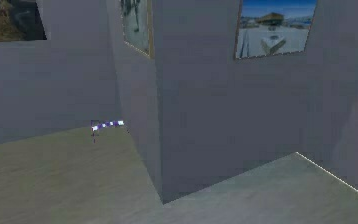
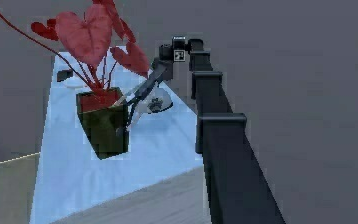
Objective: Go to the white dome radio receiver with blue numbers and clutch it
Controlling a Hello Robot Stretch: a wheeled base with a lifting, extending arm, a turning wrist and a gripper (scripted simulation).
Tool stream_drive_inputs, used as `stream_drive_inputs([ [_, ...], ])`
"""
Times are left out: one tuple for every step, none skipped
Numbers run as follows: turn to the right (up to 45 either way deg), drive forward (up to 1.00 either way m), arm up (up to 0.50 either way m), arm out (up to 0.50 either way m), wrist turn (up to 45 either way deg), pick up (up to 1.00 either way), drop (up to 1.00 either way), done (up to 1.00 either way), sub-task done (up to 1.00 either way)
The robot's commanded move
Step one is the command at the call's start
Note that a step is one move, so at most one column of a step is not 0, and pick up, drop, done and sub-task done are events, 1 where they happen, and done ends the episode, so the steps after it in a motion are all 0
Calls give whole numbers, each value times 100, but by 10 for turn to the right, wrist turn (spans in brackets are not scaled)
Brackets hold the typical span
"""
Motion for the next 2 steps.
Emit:
stream_drive_inputs([
  [0,0,0,0,450,0,0,0,0],
  [0,0,0,0,450,0,0,0,0],
])
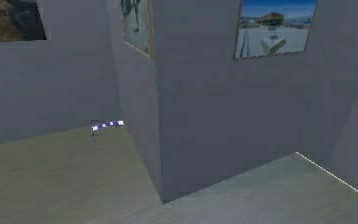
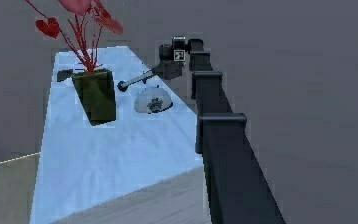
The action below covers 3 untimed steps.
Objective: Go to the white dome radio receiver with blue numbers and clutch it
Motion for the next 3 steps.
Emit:
stream_drive_inputs([
  [0,0,0,0,120,0,0,0,0],
  [0,0,0,0,0,100,0,0,0],
  [0,0,0,0,0,0,0,100,0],
])
